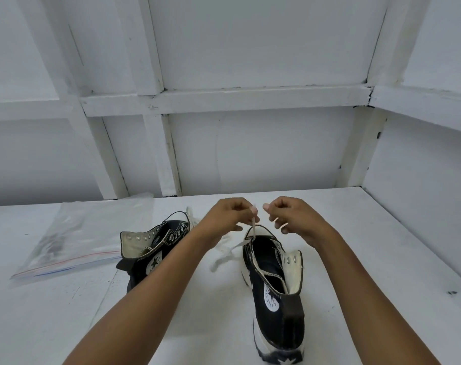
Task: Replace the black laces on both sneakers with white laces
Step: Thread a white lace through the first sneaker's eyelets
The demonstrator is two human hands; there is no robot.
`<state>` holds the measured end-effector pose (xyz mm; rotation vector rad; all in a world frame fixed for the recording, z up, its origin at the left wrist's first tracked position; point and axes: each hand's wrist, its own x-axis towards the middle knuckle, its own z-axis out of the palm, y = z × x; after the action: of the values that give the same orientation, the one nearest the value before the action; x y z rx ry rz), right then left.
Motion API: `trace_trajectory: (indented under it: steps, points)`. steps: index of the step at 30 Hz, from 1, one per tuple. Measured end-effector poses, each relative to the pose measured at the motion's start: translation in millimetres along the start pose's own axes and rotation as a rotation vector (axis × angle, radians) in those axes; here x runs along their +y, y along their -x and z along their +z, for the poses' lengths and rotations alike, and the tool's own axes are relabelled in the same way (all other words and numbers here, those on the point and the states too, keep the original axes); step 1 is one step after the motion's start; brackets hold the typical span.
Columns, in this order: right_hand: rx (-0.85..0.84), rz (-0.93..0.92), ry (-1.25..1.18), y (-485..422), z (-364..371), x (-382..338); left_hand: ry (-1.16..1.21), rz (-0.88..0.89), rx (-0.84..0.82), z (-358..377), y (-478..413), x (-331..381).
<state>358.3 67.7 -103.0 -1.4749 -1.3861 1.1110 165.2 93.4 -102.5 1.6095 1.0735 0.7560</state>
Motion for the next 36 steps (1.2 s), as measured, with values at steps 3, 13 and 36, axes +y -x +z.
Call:
trace_trajectory:
  steps: [3, 13, 36]
  points:
    - [-0.071, 0.12, 0.203, 6.9, -3.3, 2.0, 0.181, 0.051, 0.062, -5.0, -2.2, 6.8]
    - [0.02, 0.306, 0.147, 18.8, -4.8, 7.0, -0.534, 0.045, -0.135, 13.5, -12.2, 19.0]
    - [-0.01, 0.312, 0.108, 16.8, -9.4, 6.7, -0.756, 0.009, -0.207, 28.7, -19.0, 5.0]
